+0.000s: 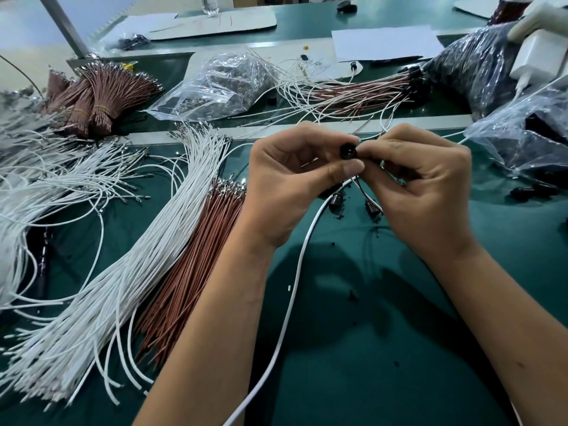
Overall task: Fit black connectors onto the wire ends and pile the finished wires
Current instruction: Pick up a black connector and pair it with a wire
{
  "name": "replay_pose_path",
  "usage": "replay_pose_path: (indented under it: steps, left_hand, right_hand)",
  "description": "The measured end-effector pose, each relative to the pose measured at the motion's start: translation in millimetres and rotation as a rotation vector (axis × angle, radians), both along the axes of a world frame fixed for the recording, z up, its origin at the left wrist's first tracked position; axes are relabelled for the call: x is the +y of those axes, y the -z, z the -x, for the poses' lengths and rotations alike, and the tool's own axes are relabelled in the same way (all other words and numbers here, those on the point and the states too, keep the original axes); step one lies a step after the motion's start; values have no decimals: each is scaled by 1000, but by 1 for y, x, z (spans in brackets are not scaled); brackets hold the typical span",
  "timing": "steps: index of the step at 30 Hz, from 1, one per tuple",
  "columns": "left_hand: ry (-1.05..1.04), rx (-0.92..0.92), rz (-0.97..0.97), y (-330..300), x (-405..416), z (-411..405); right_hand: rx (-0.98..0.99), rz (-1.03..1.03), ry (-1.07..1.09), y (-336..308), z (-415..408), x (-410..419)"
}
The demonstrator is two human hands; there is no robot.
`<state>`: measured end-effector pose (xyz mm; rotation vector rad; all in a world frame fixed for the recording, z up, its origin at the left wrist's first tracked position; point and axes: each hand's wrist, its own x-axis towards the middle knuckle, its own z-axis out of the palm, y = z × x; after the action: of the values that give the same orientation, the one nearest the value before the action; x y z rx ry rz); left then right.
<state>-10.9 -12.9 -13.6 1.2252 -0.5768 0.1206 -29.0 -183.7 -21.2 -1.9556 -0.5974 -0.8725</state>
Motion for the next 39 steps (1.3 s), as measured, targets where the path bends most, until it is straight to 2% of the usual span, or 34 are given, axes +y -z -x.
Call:
replay_pose_path:
  steps: [16, 22, 31, 39]
  left_hand:
    - [-42, 5, -99, -6, 0, 5]
    - [-68, 6, -104, -6, 1, 4]
    - [-129, 61, -227, 2, 5, 1]
    - [-195, 121, -288, 7, 1, -2]
  right_hand:
    - [-60, 90, -9, -4, 3, -2]
    - [-36, 58, -4, -3, 2, -1]
    - [30, -56, -37, -3, 3, 6]
    - [109, -38, -48, 0, 1, 2]
